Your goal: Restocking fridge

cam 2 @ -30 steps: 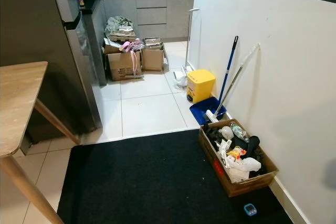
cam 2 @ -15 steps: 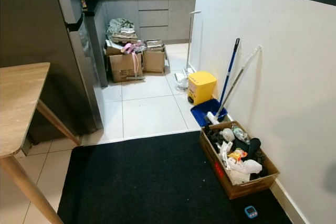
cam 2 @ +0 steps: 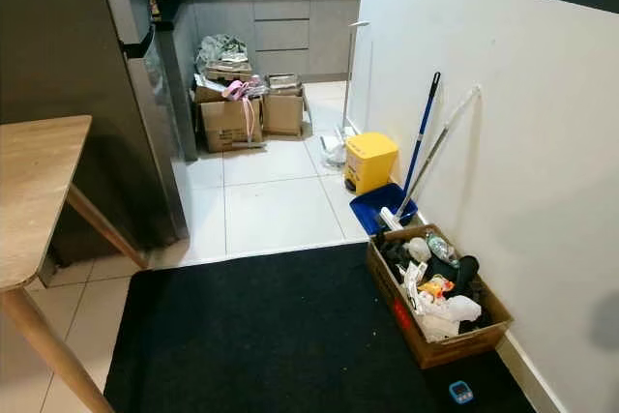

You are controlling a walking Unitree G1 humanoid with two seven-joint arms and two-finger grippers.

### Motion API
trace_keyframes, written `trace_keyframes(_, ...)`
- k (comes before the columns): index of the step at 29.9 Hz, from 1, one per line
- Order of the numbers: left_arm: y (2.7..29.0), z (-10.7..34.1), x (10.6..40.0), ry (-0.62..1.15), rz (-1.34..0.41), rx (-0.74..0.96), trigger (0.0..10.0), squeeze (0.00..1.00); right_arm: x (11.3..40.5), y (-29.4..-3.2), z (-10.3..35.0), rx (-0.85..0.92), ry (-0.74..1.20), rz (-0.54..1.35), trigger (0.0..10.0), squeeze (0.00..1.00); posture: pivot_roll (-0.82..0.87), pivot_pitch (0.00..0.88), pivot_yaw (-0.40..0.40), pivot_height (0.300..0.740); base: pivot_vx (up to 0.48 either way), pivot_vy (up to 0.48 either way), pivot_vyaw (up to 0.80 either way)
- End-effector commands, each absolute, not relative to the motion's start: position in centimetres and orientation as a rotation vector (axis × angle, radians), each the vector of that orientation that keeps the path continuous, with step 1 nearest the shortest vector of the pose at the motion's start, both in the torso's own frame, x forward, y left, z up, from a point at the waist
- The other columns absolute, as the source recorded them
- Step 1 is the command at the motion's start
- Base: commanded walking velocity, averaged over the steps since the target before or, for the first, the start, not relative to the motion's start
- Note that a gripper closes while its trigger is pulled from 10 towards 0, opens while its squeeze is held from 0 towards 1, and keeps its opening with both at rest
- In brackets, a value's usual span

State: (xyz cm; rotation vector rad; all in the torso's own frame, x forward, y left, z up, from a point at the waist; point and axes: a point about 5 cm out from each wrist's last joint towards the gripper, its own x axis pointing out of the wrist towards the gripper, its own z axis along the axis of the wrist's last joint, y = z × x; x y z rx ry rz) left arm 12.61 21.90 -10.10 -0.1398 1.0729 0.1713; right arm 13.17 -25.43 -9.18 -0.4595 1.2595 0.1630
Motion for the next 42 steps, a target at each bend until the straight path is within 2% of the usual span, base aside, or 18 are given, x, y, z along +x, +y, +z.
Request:
trace_keyframes(1, 21.1, -10.6, 11.7, 1.109, 0.171, -0.159, 10.0, 0.00, 13.4, -25.6, -9.1, -0.469, 1.263, 0.168, 10.0, 0.00, -0.07, 0.000, 0.003, 0.740, 0.000, 0.000, 0.00)
trace_keyframes(6, 21.1, -10.6, 11.6, 1.113, 0.175, -0.162, 10.0, 0.00, 13.6, -25.5, -9.0, -0.467, 1.257, 0.166, 10.0, 0.00, -0.06, 0.000, 0.005, 0.740, 0.000, 0.000, 0.00)
trace_keyframes(17, 21.6, -10.4, 12.1, 1.110, 0.169, -0.137, 10.0, 0.00, 15.1, -23.7, -9.0, -0.467, 1.219, 0.209, 10.0, 0.00, -0.05, 0.000, 0.010, 0.740, 0.000, 0.000, 0.00)
trace_keyframes(22, 21.5, -10.0, 13.3, 1.084, 0.168, -0.142, 10.0, 0.00, 15.9, -23.2, -8.8, -0.487, 1.202, 0.229, 10.0, 0.00, -0.07, 0.000, -0.001, 0.740, 0.000, 0.000, 0.00)
trace_keyframes(42, 21.6, -10.3, 12.4, 1.122, 0.162, -0.128, 10.0, 0.00, 15.4, -22.6, -9.2, -0.481, 1.218, 0.242, 10.0, 0.00, -0.05, 0.000, 0.003, 0.740, 0.000, 0.000, 0.00)
